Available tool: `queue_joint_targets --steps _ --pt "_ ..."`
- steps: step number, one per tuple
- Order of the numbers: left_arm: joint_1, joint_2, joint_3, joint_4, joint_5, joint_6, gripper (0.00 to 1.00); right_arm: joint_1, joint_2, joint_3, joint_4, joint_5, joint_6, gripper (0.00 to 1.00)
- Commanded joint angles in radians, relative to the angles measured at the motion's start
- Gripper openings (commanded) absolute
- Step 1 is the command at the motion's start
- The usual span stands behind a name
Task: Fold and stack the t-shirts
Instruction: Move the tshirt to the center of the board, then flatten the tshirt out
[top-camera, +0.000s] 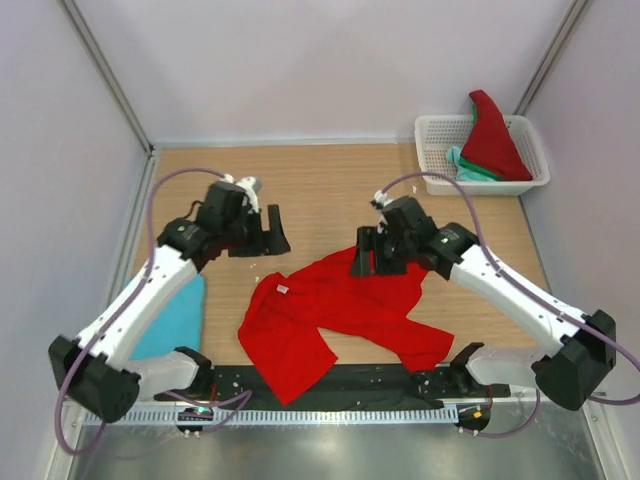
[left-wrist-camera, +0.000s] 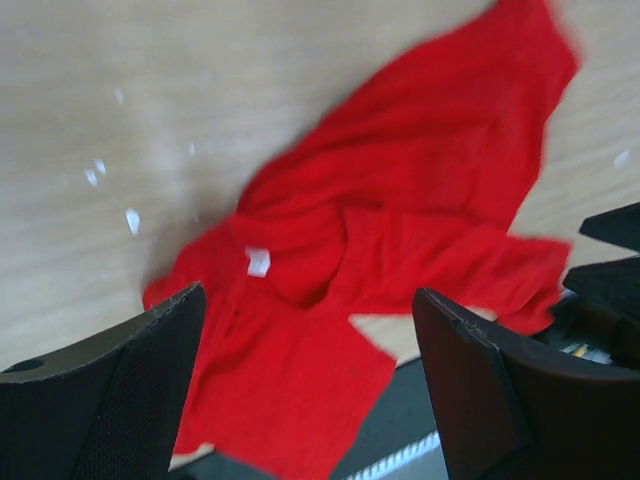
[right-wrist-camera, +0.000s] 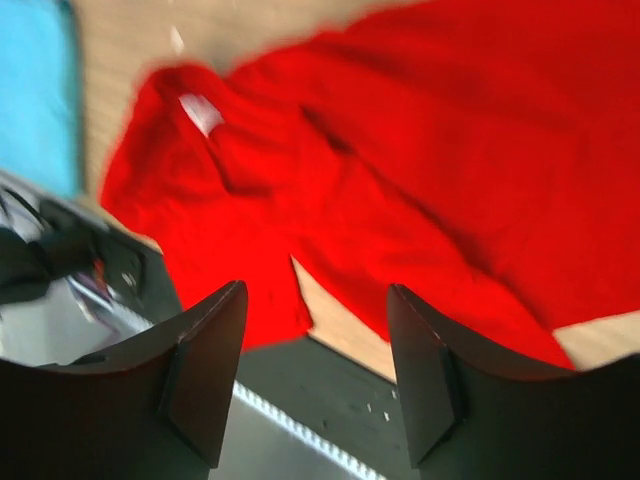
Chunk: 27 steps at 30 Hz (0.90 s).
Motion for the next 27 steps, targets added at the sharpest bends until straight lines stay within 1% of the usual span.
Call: queue_joint_targets --steps 1,3,4,5,7,10,11,14,16,23,24,25,27 --pt "-0.079 0.115 -0.026 -0.152 -0.038 -0.012 0.84 0.061 0.047 -0.105 0.065 -0.128 -0.038 0.67" --pt "-0.083 0.152 -0.048 -0.174 -0.073 -0.044 0.80 0.118 0.074 -0.142 0.120 -0.067 -0.078 0.72" --pt "-0.083 0.151 -0.058 -0.188 -0.109 -0.085 0.77 0.168 0.092 -0.147 0.144 -0.048 -0.087 0.73" --pt "-0.083 0.140 -0.068 -0.189 -0.166 -0.095 0.76 0.182 0.126 -0.144 0.193 -0.031 -0.095 0.73" --pt "-0.083 0.095 -0.097 -0.179 -0.206 -0.110 0.75 0.193 0.155 -0.157 0.277 0.010 -0.092 0.73" --pt "-0.083 0.076 -0.138 -0.151 -0.173 -0.110 0.76 0.193 0.224 -0.148 0.312 0.044 -0.075 0.70" --pt "-0.083 0.096 -0.143 -0.159 -0.150 -0.116 0.76 0.199 0.245 -0.142 0.318 0.048 -0.072 0.70" --pt "-0.086 0.132 -0.169 -0.179 -0.139 -0.116 0.78 0.215 0.281 -0.150 0.367 0.076 -0.064 0.66" --pt "-0.087 0.143 -0.189 -0.168 -0.139 -0.116 0.78 0.215 0.308 -0.156 0.385 0.085 -0.061 0.61" --pt "-0.087 0.159 -0.222 -0.151 -0.139 -0.106 0.77 0.216 0.390 -0.102 0.395 0.128 -0.118 0.63" --pt "-0.087 0.165 -0.226 -0.143 -0.139 -0.103 0.76 0.215 0.400 -0.095 0.395 0.128 -0.118 0.63" --pt "-0.087 0.182 -0.224 -0.143 -0.139 -0.101 0.72 0.215 0.410 -0.093 0.399 0.128 -0.118 0.63" --pt "-0.087 0.195 -0.224 -0.140 -0.139 -0.100 0.68 0.215 0.434 -0.089 0.411 0.137 -0.124 0.62"
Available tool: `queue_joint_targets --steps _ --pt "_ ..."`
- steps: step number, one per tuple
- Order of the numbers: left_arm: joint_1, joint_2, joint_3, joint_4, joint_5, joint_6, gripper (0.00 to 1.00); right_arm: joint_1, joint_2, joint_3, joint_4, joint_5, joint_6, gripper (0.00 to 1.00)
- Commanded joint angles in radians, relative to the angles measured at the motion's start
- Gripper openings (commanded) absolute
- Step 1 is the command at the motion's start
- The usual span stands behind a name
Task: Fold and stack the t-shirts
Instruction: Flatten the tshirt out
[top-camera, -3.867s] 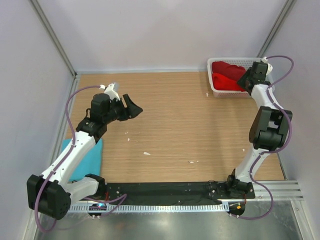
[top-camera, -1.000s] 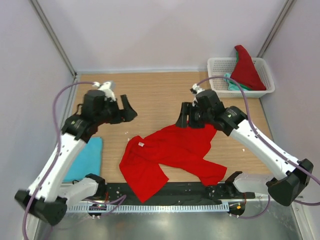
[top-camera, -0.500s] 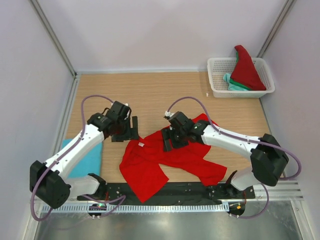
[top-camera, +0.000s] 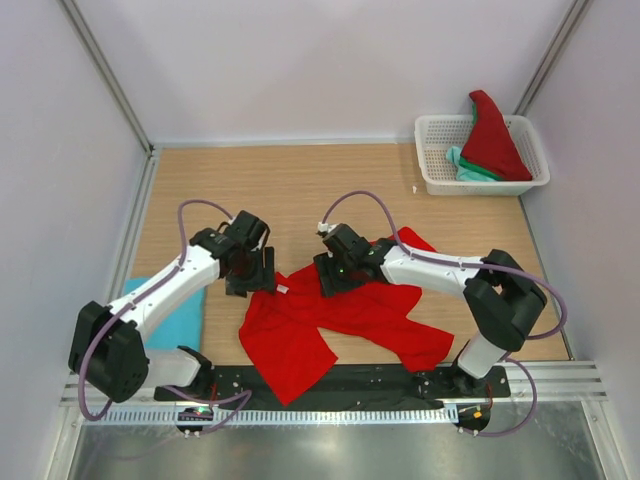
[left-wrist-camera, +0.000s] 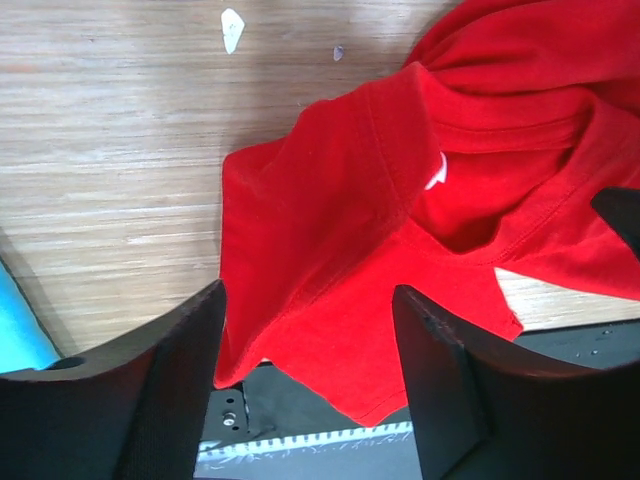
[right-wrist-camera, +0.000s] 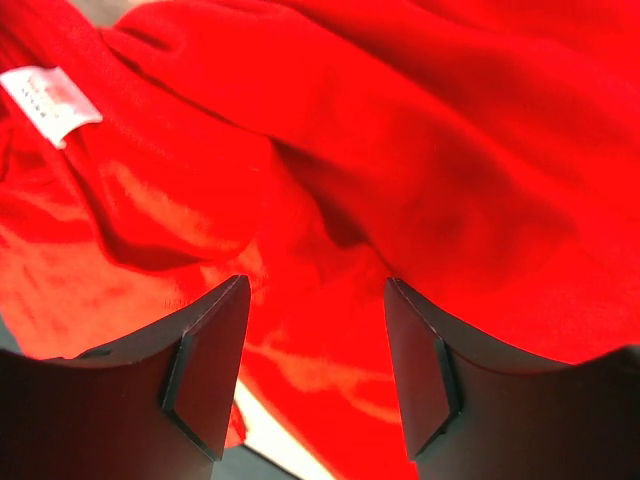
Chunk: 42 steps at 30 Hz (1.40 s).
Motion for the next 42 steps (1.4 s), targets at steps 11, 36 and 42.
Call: queue_joint_targets --steps 11,36,42 --pt "-0.003 0.100 0.001 0.025 -0.057 0.063 0.53 0.006 0.062 0.055 0.082 0.104 -0.014 0.43" --pt "-0.043 -0.340 0.448 0.226 0.409 0.098 0.00 -0.183 -0.850 0.460 -0.200 0.634 -0.135 0.01" --pt "-0.072 -0.287 0.641 0.310 0.518 0.022 0.00 -0.183 -0.824 0.661 -0.094 0.500 -0.233 0.01"
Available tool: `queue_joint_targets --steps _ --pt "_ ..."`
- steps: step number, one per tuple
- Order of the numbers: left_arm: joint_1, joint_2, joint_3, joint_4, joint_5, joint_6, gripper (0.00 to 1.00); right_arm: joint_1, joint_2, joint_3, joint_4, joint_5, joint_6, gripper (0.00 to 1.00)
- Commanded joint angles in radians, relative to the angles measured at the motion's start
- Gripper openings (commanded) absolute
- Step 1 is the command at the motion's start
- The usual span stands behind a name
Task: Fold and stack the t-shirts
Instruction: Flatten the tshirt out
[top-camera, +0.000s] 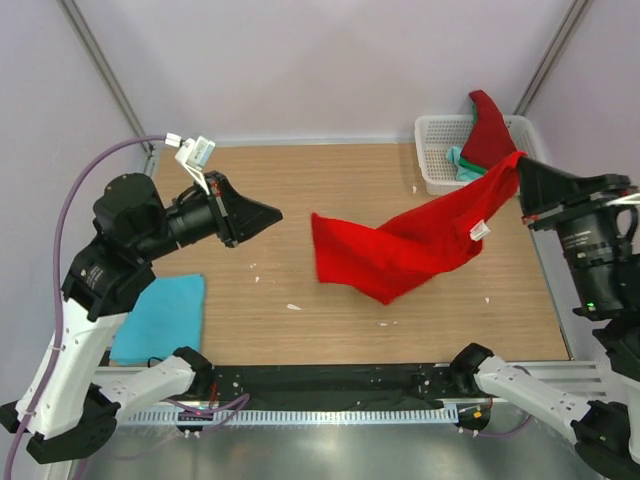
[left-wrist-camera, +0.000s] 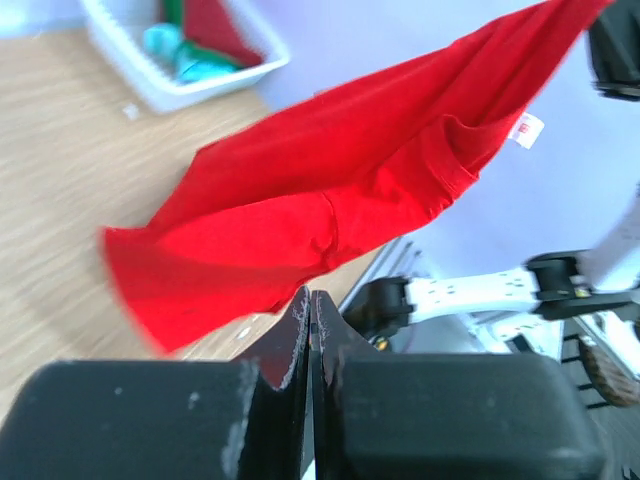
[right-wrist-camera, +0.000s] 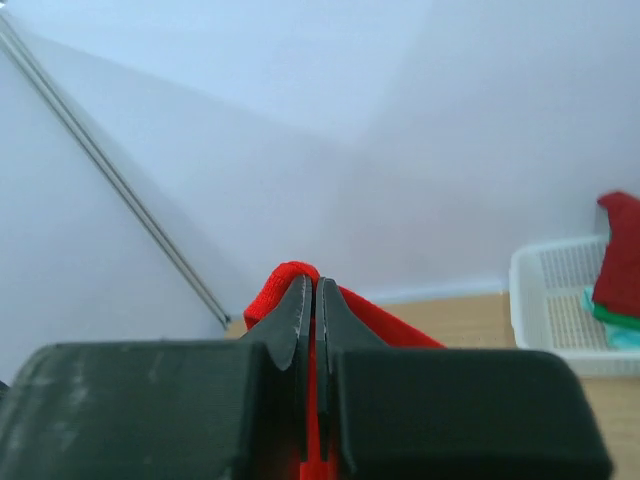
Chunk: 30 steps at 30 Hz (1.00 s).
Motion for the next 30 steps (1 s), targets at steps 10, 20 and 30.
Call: queue_joint_targets --steps 10,20,30 --pt "-0.016 0.133 0.133 0.037 0.002 0.044 0.63 0.000 0.451 0.601 0.120 -0.252 -0.192 0.01" --pt "-0.014 0.096 0.116 -0.002 -0.185 0.078 0.65 0.000 0.300 0.645 0.177 -0.240 -0.215 0.01" --pt "-0.013 -0.002 0.061 -0.060 -0.380 0.089 0.76 0.000 0.576 0.451 0.445 -0.451 -0.056 0.01"
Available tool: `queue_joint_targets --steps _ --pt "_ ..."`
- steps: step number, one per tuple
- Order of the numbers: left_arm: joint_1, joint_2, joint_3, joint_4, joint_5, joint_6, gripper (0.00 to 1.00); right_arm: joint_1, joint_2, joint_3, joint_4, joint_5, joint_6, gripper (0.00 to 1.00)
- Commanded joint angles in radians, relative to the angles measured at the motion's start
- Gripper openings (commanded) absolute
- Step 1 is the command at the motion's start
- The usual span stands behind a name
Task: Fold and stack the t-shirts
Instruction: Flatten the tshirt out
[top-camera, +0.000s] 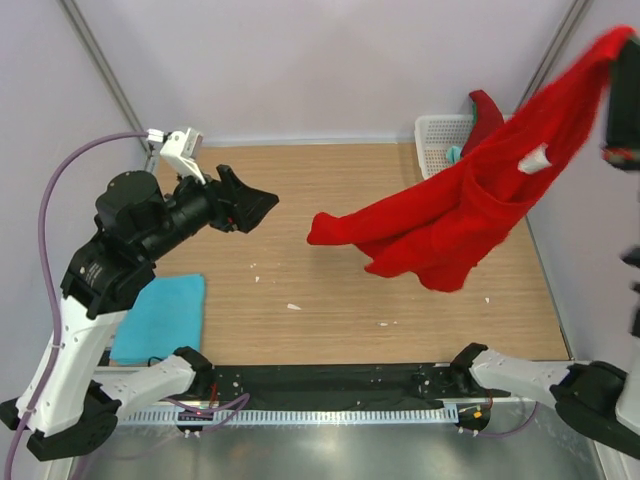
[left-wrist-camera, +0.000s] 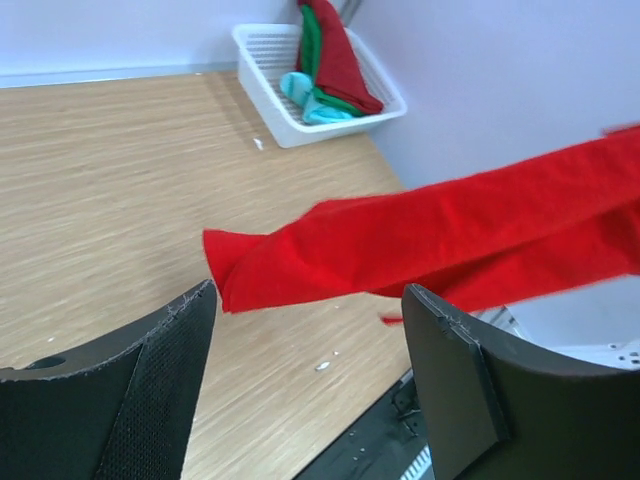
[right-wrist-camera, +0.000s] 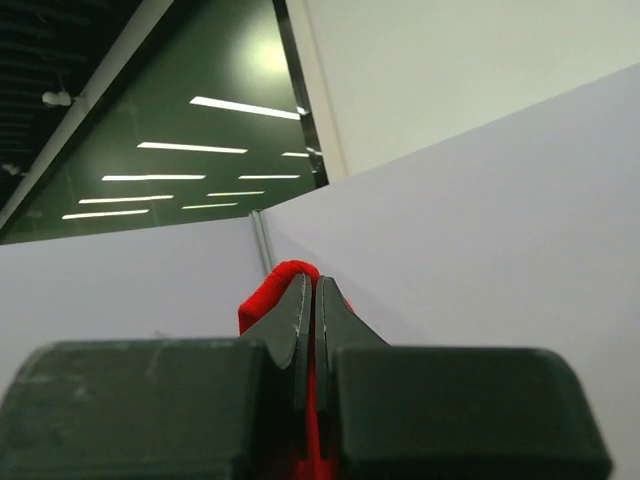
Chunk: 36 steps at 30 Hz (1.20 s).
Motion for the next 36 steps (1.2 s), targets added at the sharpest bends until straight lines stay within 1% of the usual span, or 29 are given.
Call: queue_joint_targets --steps 1,2,3,4,5,6,7,9,10,11,13,14,15,16,17,19,20,21,22,23,24,25,26,28,30,31,32,34,36 --pt "-0.001 -0.034 -0.008 -0.054 -0.125 0.036 0.77 0.001 0.347 -0.059 0.121 -0.158 0.092 0.01" --pt "-0.001 -0.041 -0.005 -0.071 -0.177 0.039 0.77 0.001 0.494 -0.007 0.140 -0.166 0.104 0.01" --pt "-0.001 -0.048 -0.001 -0.089 -0.197 0.039 0.77 0.003 0.568 0.027 0.173 -0.227 0.145 0.01" --pt "-0.001 -0.062 -0.002 -0.123 -0.217 0.038 0.78 0.001 0.648 0.078 0.164 -0.237 0.173 0.02" --pt "-0.001 -0.071 -0.004 -0.140 -0.259 0.035 0.79 0.001 0.741 0.209 0.152 -0.259 0.204 0.06" --pt "-0.001 -0.079 -0.007 -0.161 -0.278 0.032 0.80 0.003 0.886 0.262 0.143 -0.282 0.237 0.11" --pt "-0.001 -0.097 -0.016 -0.192 -0.297 0.024 0.80 0.007 0.965 0.356 0.132 -0.283 0.288 0.32" --pt "-0.001 -0.117 -0.048 -0.204 -0.329 0.021 0.85 0.001 1.131 0.446 0.070 -0.339 0.372 0.40" --pt "-0.001 -0.123 -0.074 -0.224 -0.338 0.018 0.87 0.001 1.153 0.472 0.040 -0.371 0.415 0.44" --pt "-0.001 -0.125 -0.086 -0.235 -0.343 0.012 0.89 0.003 1.158 0.447 0.014 -0.376 0.419 0.54" --pt "0.000 -0.122 -0.119 -0.253 -0.329 0.006 0.89 0.003 1.072 0.324 -0.003 -0.390 0.393 0.61" --pt "-0.001 -0.111 -0.132 -0.252 -0.320 -0.008 0.90 0.000 1.019 0.158 0.005 -0.389 0.383 0.64" --pt "-0.001 -0.107 -0.161 -0.247 -0.308 -0.013 0.90 -0.011 0.973 0.079 0.008 -0.382 0.376 0.66" --pt "-0.001 -0.099 -0.180 -0.227 -0.279 -0.019 0.90 -0.019 0.869 -0.002 0.008 -0.376 0.370 0.68" --pt "-0.001 -0.085 -0.194 -0.218 -0.265 -0.025 0.91 -0.028 0.825 -0.138 -0.001 -0.358 0.353 0.73" --pt "-0.001 -0.030 -0.229 -0.194 -0.201 -0.043 0.91 -0.069 0.711 -0.242 -0.095 -0.343 0.344 0.76" --pt "-0.001 -0.001 -0.237 -0.186 -0.176 -0.047 0.91 -0.083 0.678 -0.338 -0.134 -0.335 0.336 0.77" --pt "-0.001 0.074 -0.234 -0.183 -0.147 -0.059 0.91 -0.112 0.637 -0.392 -0.200 -0.330 0.331 0.79" --pt "-0.001 0.111 -0.231 -0.186 -0.137 -0.068 0.91 -0.123 0.598 -0.455 -0.220 -0.320 0.328 0.80" --pt "0.000 0.146 -0.234 -0.178 -0.082 -0.076 0.91 -0.134 0.510 -0.594 -0.243 -0.286 0.322 0.80" --pt "0.000 0.226 -0.232 -0.174 -0.074 -0.086 0.91 -0.145 0.466 -0.665 -0.250 -0.267 0.319 0.80" --pt "0.000 0.261 -0.231 -0.172 -0.070 -0.091 0.91 -0.161 0.423 -0.799 -0.251 -0.251 0.317 0.80" --pt "0.000 0.300 -0.234 -0.158 -0.059 -0.093 0.91 -0.174 0.332 -0.862 -0.248 -0.231 0.317 0.79" --pt "0.000 0.401 -0.248 -0.109 -0.054 -0.090 0.89 -0.206 0.259 -1.004 -0.250 -0.185 0.333 0.76" --pt "0.000 0.459 -0.249 -0.059 -0.060 -0.090 0.86 -0.227 0.198 -1.063 -0.276 -0.140 0.357 0.70" --pt "0.000 0.517 -0.242 -0.051 -0.070 -0.090 0.83 -0.246 0.185 -1.110 -0.276 -0.135 0.357 0.65" --pt "0.000 0.539 -0.226 -0.030 -0.079 -0.091 0.82 -0.250 0.165 -1.127 -0.279 -0.131 0.360 0.62" --pt "0.007 0.588 -0.217 -0.011 -0.085 -0.091 0.81 -0.255 0.151 -1.153 -0.282 -0.119 0.359 0.60" --pt "0.014 0.666 -0.196 -0.015 -0.090 -0.093 0.79 -0.263 0.150 -1.187 -0.300 -0.100 0.366 0.62"
